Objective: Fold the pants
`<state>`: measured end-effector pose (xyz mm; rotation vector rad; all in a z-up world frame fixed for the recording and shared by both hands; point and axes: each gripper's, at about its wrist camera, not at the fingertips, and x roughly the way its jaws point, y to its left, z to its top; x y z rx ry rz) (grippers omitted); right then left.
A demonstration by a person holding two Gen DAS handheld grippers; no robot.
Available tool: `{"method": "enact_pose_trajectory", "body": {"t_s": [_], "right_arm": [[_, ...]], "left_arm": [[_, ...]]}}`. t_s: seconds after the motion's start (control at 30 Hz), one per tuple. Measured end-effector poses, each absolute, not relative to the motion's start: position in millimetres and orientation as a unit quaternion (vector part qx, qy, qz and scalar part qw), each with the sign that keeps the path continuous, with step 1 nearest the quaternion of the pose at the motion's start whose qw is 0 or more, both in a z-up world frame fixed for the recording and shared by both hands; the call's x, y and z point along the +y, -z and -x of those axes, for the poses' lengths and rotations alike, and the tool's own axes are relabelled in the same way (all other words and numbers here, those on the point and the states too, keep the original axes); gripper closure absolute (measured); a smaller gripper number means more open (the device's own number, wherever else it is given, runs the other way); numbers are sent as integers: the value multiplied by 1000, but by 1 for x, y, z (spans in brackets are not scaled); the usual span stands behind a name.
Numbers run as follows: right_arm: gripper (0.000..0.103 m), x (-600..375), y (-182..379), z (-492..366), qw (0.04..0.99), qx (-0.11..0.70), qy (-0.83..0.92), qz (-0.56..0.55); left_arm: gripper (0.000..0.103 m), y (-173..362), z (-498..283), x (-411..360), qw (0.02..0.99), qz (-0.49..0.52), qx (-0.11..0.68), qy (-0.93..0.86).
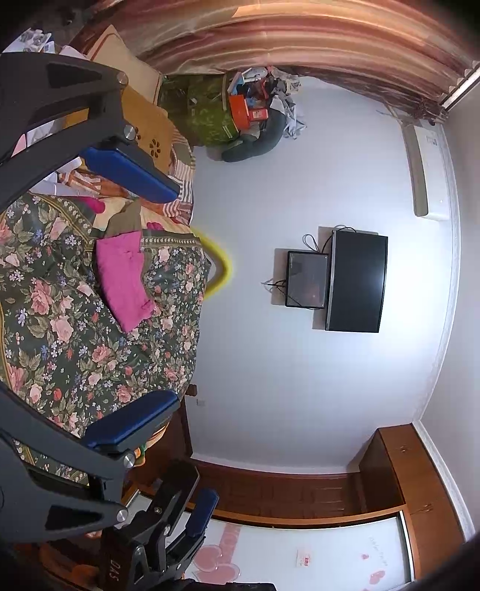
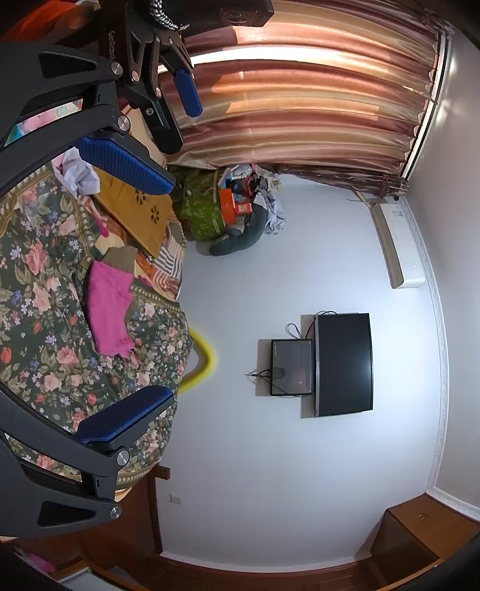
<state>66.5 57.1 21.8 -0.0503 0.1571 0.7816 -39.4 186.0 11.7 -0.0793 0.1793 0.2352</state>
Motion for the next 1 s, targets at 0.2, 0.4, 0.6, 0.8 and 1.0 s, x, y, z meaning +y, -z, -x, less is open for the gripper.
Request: {"method": "enact_pose_trajectory", "body": {"t_s": [0.2, 0.4, 0.6, 0.8, 1.0], "right_arm": [[0, 56, -24, -69, 921, 83, -381, 23], [0, 55, -24, -70, 921, 86, -379, 23], [0, 54, -25, -70, 922, 86, -377, 22], [0, 54, -23, -71, 922, 89, -376, 21], [0, 53, -21, -71, 921, 94, -377, 21]], "left_arm": [[1, -11, 37, 186, 988, 37, 93, -120], [1, -10, 34, 184, 987, 38, 98, -118], [0, -10, 32, 184, 987, 38, 99, -117], [0, -9, 31, 185, 988, 43, 102, -106], [0, -10, 29, 185, 988, 46, 103, -105]]}}
